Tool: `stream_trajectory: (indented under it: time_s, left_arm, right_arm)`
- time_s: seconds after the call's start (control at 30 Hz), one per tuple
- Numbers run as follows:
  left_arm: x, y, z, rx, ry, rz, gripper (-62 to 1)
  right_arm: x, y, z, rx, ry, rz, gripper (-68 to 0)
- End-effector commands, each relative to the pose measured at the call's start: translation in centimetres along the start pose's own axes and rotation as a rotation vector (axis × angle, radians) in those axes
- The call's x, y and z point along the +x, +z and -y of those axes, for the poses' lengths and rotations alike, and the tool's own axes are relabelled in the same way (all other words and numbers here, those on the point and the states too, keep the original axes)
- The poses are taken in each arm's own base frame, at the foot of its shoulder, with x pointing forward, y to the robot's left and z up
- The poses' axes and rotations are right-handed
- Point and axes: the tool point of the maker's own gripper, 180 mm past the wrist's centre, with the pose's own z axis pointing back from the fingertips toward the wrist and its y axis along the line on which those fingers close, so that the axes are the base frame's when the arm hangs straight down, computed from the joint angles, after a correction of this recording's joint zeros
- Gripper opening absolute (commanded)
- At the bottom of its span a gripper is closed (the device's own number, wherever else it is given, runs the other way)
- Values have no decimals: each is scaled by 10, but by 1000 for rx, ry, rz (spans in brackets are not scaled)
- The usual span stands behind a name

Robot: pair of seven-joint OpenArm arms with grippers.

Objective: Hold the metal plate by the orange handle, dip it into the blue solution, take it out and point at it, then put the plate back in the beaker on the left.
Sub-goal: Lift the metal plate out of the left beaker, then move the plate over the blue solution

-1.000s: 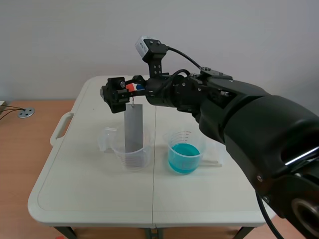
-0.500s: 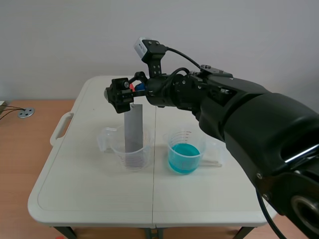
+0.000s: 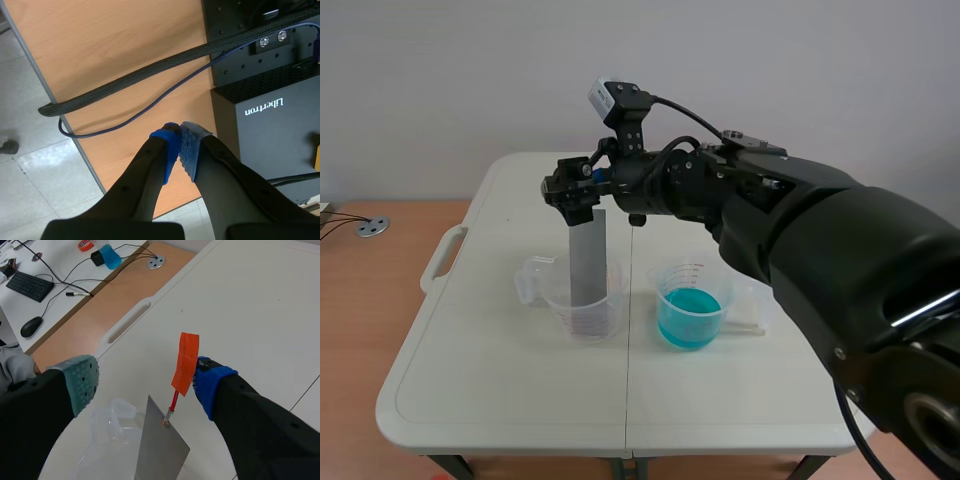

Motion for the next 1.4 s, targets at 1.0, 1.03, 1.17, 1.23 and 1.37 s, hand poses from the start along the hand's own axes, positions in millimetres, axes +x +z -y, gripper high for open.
stream_trajectory:
  time_s: [1.0, 1.03, 1.17, 1.23, 1.37]
  left_arm:
    - [0, 0, 11, -32, 4, 4, -592]
    - [0, 0, 11, -32, 4, 4, -592]
    - [0, 0, 11, -32, 4, 3, -592]
    - [-1, 0, 11, -32, 4, 2, -592]
    - [-2, 0, 11, -32, 3, -5, -592]
  right_arm:
    - [36, -2, -19, 101, 54, 88, -662]
    - [36, -1, -23, 120, 58, 89, -662]
    - [39, 2, -29, 149, 61, 119, -662]
    - [39, 5, -29, 151, 66, 135, -662]
    - [45, 16, -31, 151, 96, 181, -662]
